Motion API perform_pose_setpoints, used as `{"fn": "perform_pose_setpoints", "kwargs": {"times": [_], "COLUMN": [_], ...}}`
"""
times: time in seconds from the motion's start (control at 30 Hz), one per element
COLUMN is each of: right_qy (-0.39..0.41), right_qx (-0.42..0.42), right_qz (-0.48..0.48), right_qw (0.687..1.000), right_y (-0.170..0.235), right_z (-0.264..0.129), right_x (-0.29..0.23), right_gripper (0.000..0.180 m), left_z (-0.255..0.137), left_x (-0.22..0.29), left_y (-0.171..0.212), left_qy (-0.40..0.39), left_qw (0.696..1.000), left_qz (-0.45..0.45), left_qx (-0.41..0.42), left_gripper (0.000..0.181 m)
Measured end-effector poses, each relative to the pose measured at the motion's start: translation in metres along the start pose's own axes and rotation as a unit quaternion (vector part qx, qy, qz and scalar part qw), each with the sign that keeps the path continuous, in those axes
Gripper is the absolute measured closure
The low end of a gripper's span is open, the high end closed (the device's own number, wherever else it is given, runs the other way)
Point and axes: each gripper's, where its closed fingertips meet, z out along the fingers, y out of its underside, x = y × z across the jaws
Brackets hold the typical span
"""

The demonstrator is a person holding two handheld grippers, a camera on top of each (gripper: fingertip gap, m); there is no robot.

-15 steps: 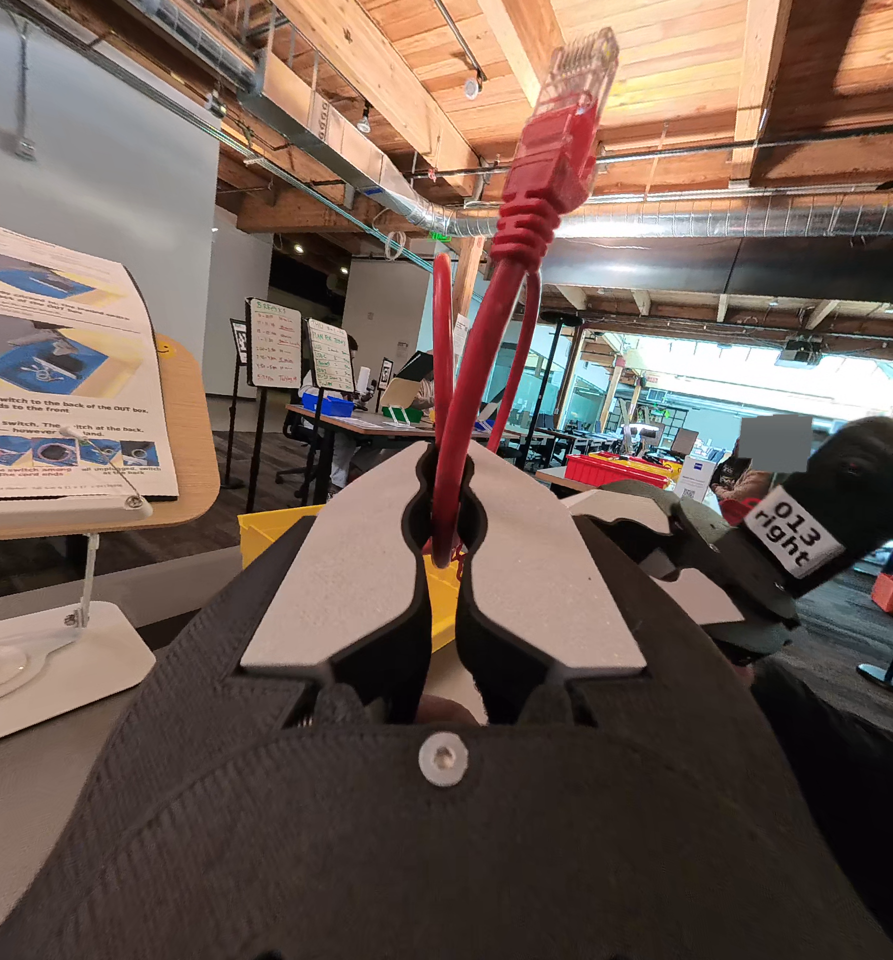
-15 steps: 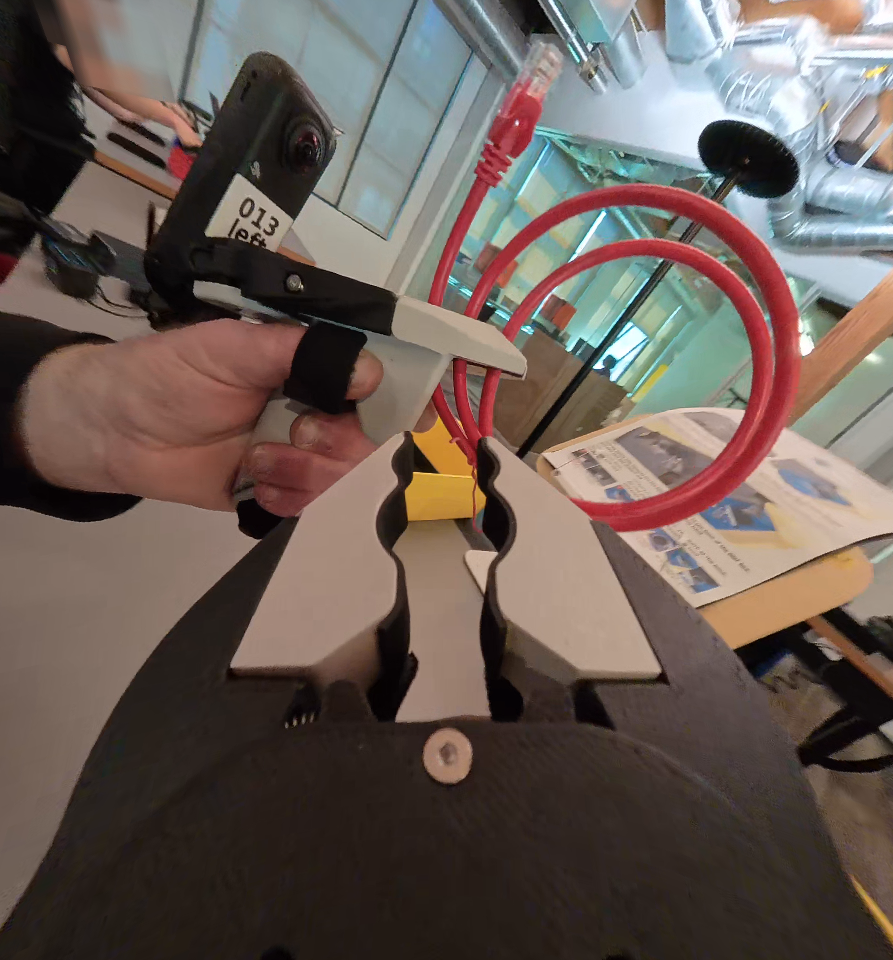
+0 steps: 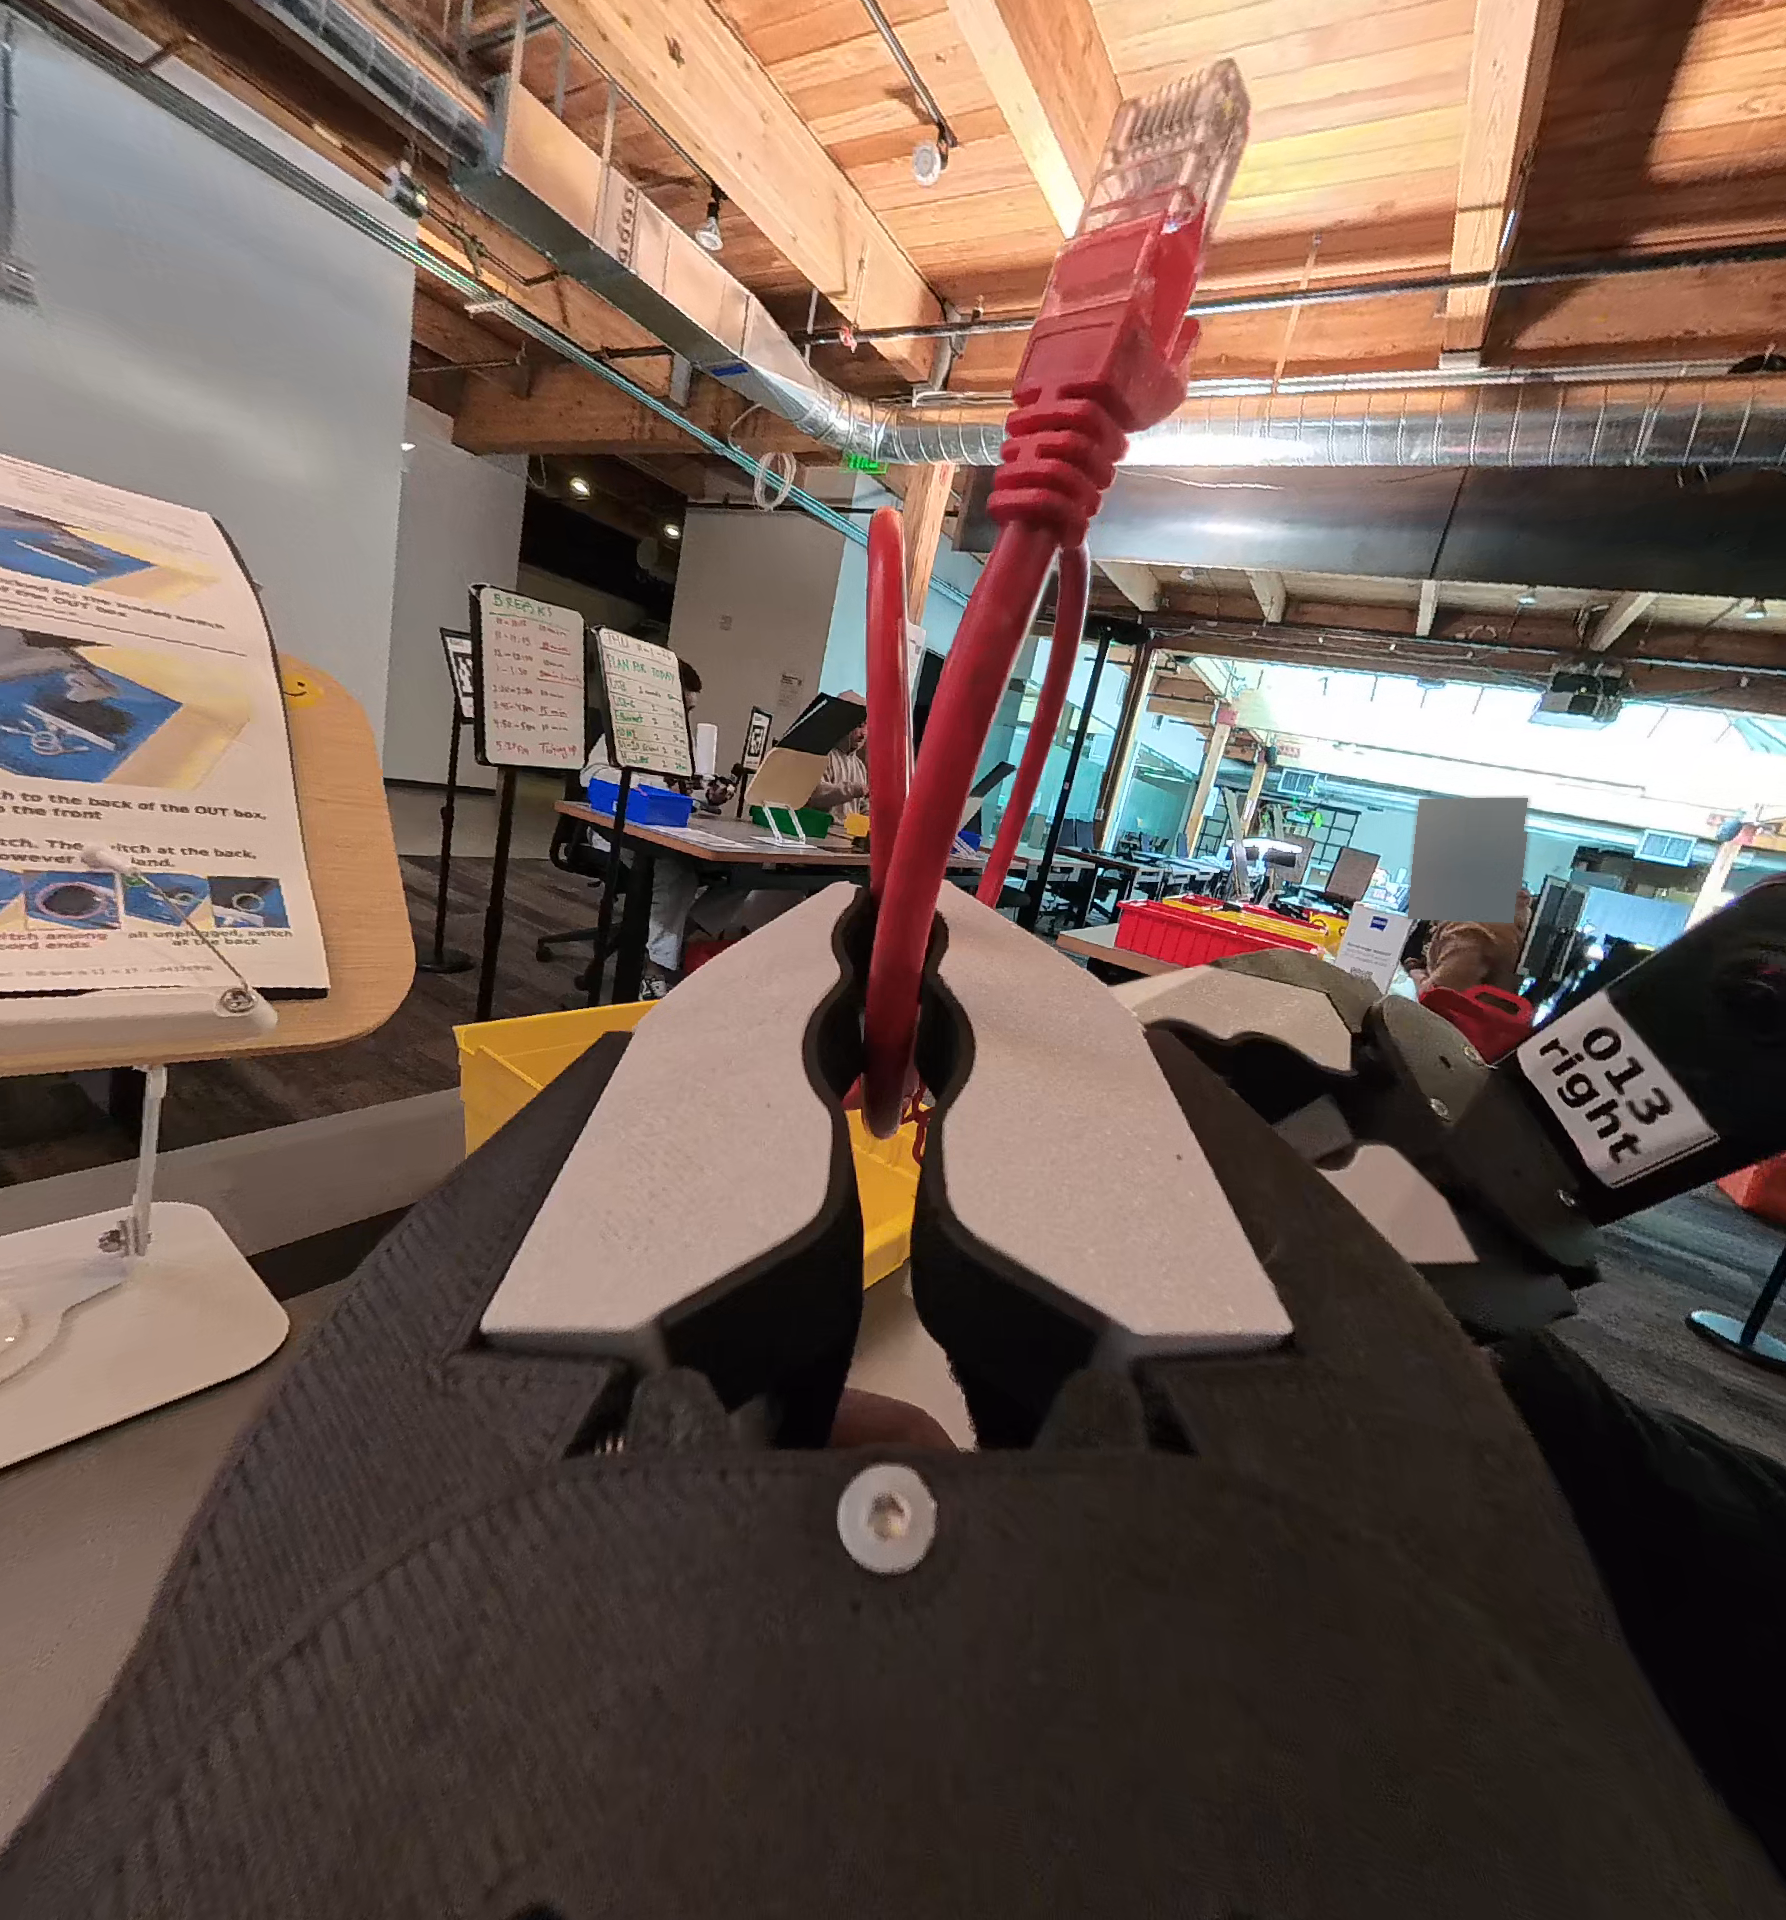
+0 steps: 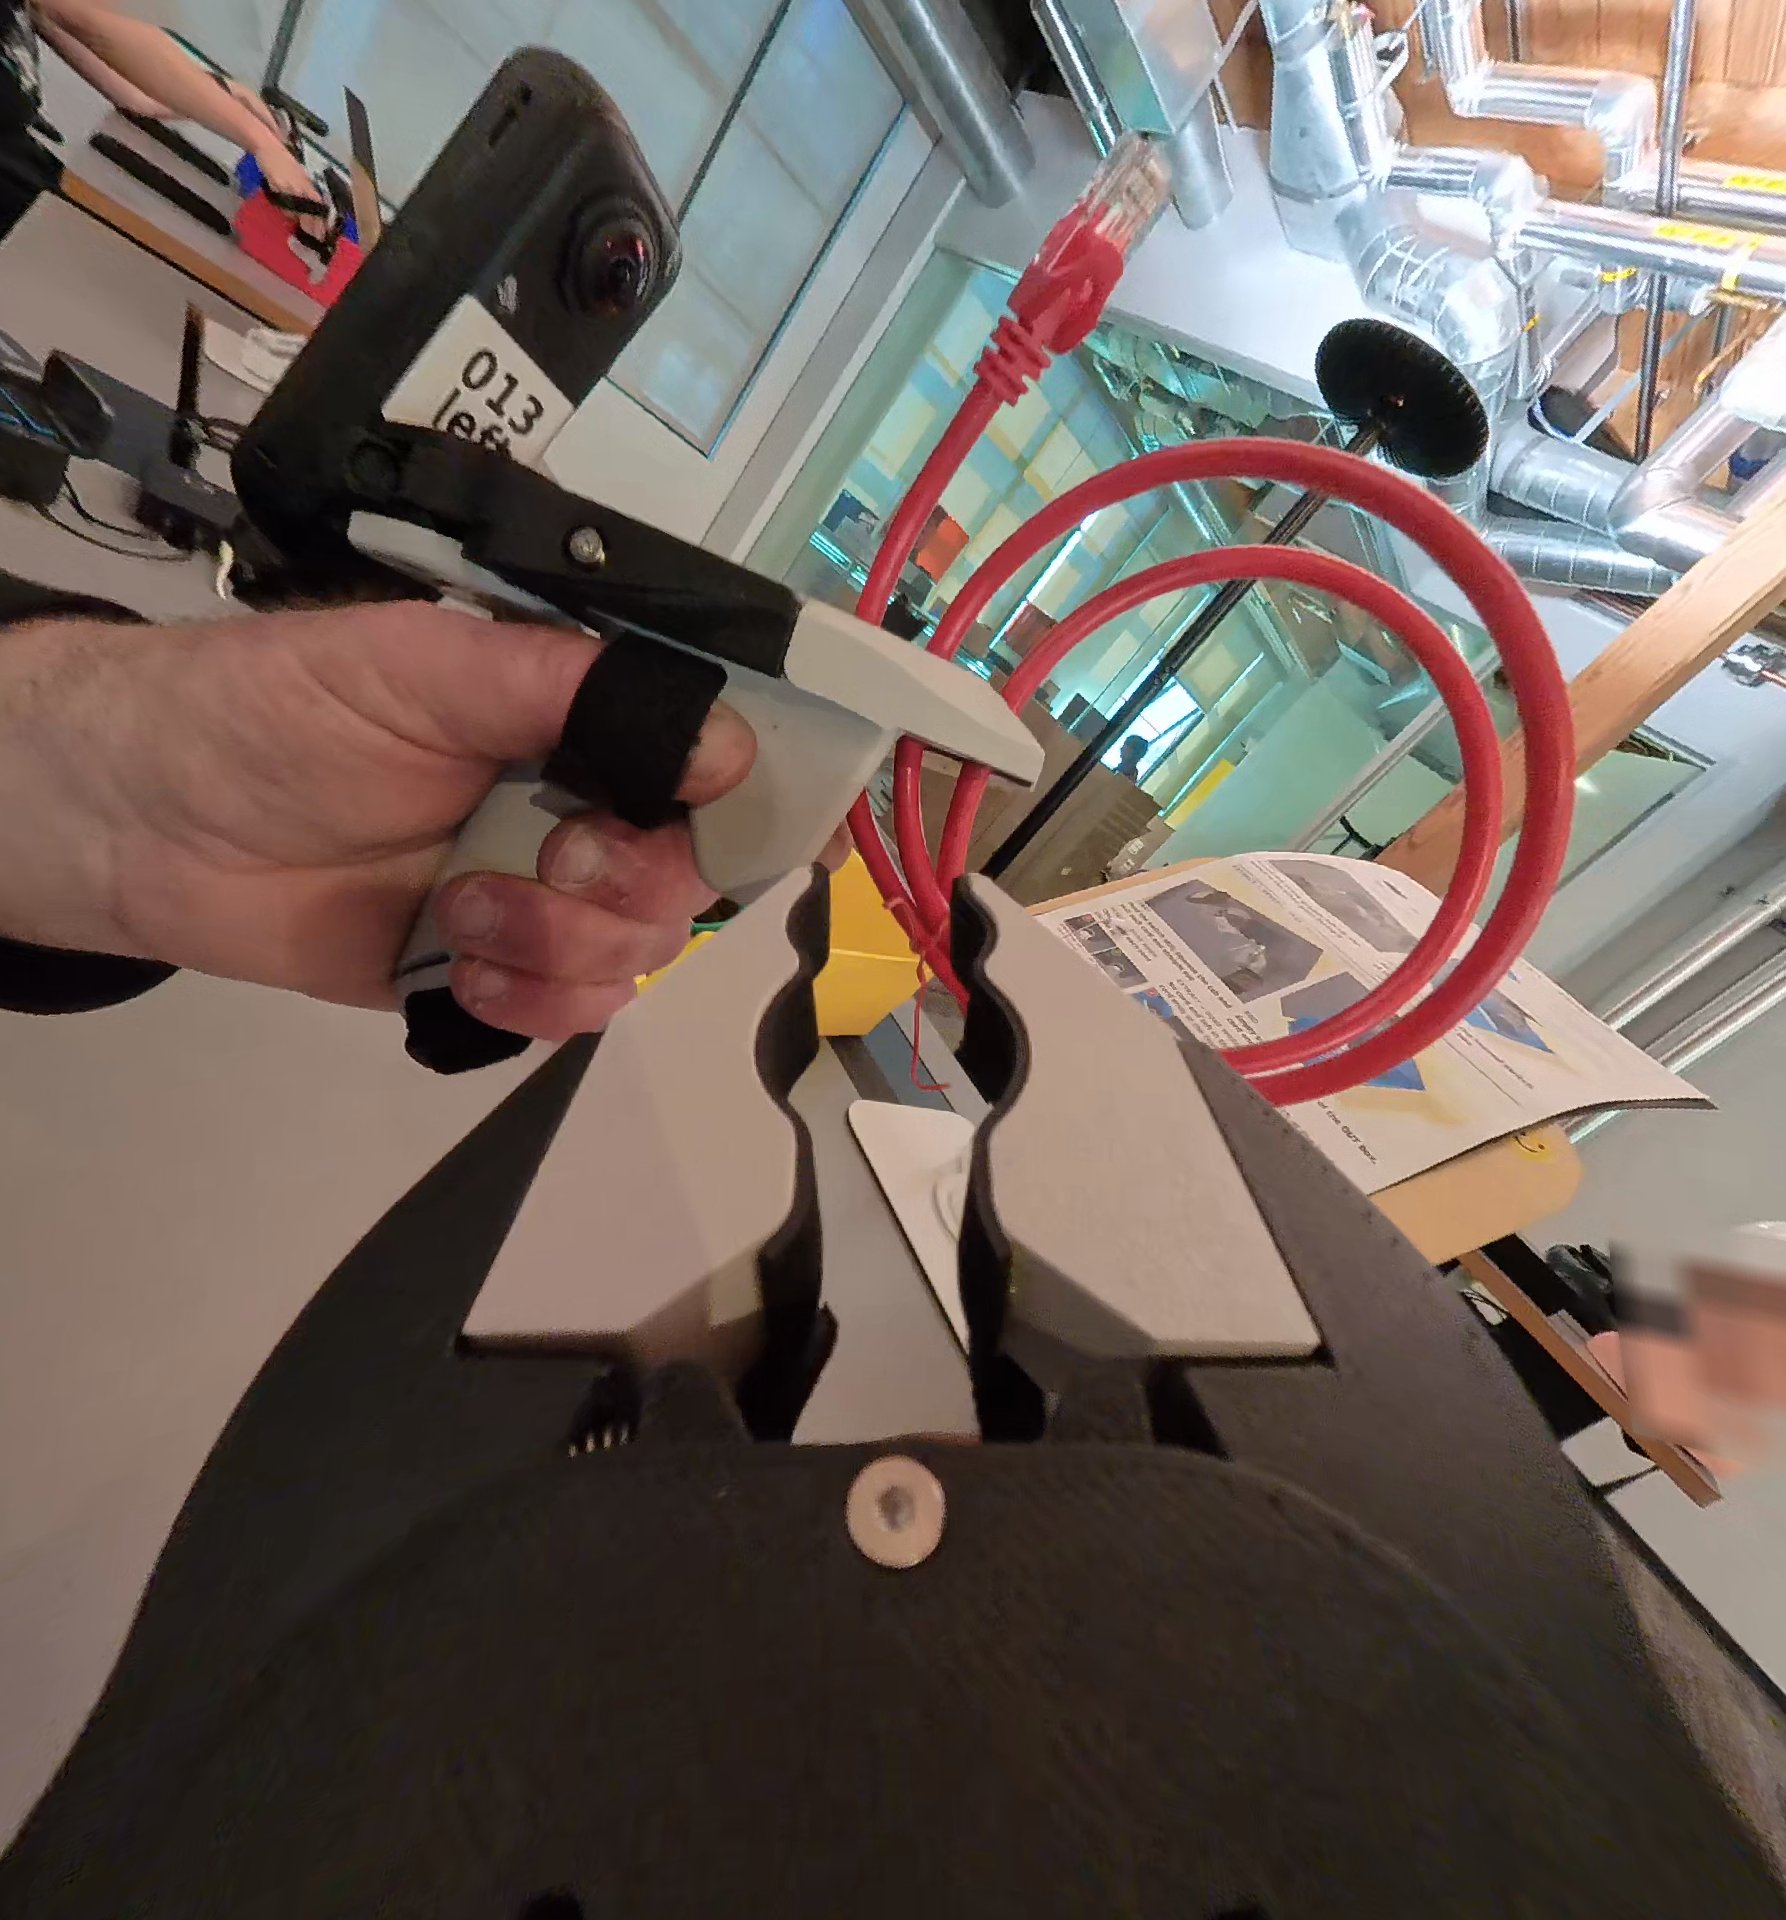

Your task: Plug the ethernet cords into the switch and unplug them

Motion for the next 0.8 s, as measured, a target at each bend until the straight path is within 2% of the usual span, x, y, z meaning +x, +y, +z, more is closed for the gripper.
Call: {"fn": "perform_pose_setpoints", "kwargs": {"times": [0.27,0.53,0.8], "right_qy": [0.017,-0.011,-0.001], "right_qx": [-0.014,-0.037,-0.126], "right_qz": [-0.028,-0.087,-0.204], "right_qw": [0.999,0.995,0.971], "right_y": [0.006,0.007,0.038], "right_z": [0.001,0.001,0.013], "right_x": [0.002,-0.009,-0.022], "right_gripper": [0.179,0.18,0.18], "left_z": [0.001,0.001,0.002], "left_x": [0.002,0.003,0.0], "left_y": [0.003,0.001,0.009], "left_qy": [0.005,0.015,0.022], "left_qw": [1.0,0.999,0.994], "left_qz": [-0.005,-0.045,-0.109], "left_qx": [-0.005,0.0,-0.011], "left_gripper": [0.176,0.176,0.176]}}
